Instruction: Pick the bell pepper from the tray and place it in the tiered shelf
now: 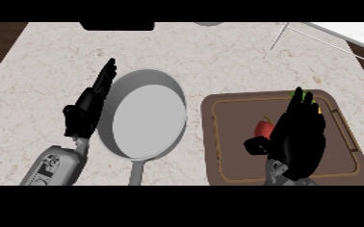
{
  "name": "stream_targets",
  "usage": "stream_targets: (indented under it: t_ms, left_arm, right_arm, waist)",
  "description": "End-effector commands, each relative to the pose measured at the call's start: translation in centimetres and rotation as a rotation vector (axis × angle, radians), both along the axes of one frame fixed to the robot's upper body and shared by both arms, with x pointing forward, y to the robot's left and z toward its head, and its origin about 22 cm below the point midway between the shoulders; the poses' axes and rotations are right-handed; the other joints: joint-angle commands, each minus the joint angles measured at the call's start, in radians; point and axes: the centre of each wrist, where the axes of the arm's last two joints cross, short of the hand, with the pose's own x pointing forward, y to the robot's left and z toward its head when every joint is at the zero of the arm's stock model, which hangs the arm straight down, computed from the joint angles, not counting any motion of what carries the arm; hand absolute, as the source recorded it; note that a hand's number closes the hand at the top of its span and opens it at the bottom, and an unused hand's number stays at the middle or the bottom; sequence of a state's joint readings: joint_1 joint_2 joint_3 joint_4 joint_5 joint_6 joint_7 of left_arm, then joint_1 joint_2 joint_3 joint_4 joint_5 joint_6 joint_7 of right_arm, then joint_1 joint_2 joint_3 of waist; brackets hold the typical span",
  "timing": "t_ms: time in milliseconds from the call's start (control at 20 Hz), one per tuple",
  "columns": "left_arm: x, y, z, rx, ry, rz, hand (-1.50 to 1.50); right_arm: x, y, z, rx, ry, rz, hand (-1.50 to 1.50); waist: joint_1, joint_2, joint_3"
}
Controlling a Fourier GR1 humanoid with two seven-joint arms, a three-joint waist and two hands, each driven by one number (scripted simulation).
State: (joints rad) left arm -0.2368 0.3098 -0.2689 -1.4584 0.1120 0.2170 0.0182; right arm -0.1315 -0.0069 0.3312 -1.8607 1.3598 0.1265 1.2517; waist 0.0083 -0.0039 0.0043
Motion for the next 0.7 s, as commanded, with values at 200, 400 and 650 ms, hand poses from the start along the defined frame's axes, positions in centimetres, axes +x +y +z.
stream_targets:
  t_ms: [200, 400, 650]
  left_arm:
    - [-0.9, -0.5, -1.9, -0.013, 0.051, -0.004, 0.00]
    - [-0.9, -0.7, -1.6, -0.006, 0.038, 0.000, 0.00]
    - [-1.7, 0.8, -1.5, -0.007, 0.067, -0.004, 0.00]
  right_arm:
    - [0.6, 0.9, -0.9, 0.007, 0.110, -0.200, -1.50]
    - [0.7, -0.1, 0.0, 0.022, 0.106, -0.229, -1.50]
    - [2.1, 0.0, -2.3, 0.036, 0.119, -0.234, -1.50]
  waist:
    - [-0.002, 0.004, -0.005]
    - [-0.008, 0.003, -0.005]
    - [0.006, 0.005, -0.004]
